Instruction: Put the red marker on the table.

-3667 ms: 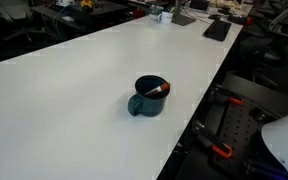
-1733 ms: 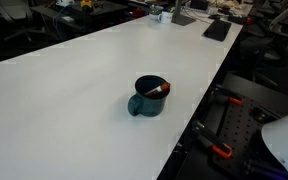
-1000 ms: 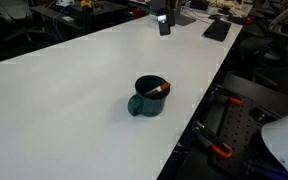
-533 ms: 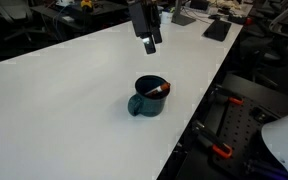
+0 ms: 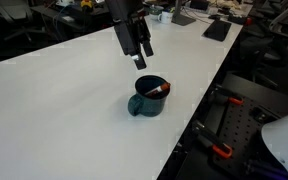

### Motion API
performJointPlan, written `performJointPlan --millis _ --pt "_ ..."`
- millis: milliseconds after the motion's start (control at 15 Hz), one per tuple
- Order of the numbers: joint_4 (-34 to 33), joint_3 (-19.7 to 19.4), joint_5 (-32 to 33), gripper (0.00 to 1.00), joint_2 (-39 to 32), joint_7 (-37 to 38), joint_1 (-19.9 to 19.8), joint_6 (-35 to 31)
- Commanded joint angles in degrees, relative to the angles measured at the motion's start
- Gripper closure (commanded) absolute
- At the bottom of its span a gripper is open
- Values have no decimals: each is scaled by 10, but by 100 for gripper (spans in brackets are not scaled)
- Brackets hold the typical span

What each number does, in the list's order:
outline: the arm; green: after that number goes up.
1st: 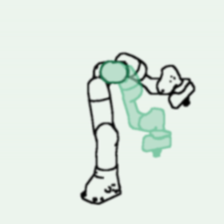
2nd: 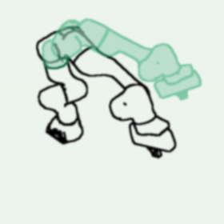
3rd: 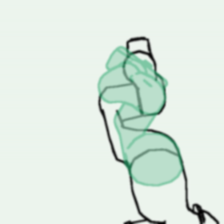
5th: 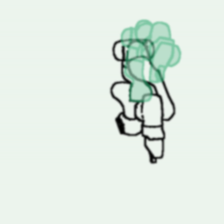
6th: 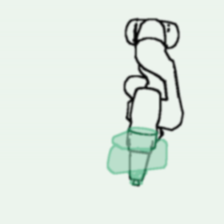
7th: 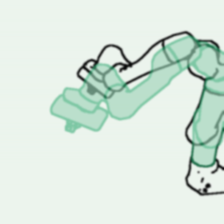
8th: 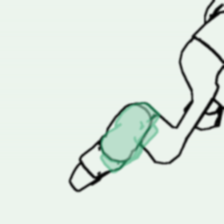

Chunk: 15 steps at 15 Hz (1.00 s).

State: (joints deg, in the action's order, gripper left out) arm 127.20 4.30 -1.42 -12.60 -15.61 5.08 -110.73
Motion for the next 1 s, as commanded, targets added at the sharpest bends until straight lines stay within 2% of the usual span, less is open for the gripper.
performJointPlan --millis 0,333,867,933 --pt "-7 18 1 0 0 28 7 25" --pt "19 27 -3 0 13 51 10 20" --pt "67 19 -5 0 13 65 1 -4" --pt "71 17 -5 4 14 65 0 -6"
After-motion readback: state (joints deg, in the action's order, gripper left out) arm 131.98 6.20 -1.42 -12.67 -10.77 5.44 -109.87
